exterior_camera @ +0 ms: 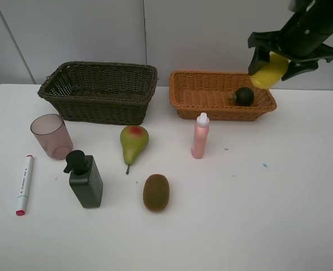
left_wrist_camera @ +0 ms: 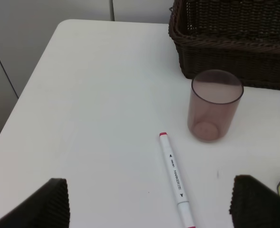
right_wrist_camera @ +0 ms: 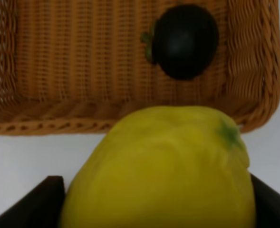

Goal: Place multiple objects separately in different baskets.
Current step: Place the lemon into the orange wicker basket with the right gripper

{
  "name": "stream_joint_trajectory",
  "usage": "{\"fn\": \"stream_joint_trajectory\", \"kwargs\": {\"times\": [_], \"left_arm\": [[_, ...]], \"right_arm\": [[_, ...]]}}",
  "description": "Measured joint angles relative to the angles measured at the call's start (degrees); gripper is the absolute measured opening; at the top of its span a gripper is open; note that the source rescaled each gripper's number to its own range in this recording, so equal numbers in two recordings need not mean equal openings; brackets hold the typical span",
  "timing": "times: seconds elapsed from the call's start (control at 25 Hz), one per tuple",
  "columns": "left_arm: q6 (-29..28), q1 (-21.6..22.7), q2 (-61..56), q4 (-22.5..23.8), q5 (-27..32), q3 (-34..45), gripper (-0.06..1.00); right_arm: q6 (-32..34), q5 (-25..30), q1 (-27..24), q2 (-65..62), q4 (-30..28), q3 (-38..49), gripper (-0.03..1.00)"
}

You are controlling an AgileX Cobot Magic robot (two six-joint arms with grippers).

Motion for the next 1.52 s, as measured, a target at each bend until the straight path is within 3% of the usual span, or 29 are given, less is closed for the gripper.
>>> {"fn": "stream_joint_trajectory", "kwargs": {"times": [0.64,1.52], "left_arm": [[0.00,0.00,0.00,0.00,0.00,0.00,0.89],[0.00,0.00,0.00,0.00,0.00,0.00,0.89]], "right_arm": [[-2.78,1.88,4.28,28.86,-0.05,-32.06,0.63],[-2.78,4.41,4.28,35.03,-0.97,-33.09,0.63]]}}
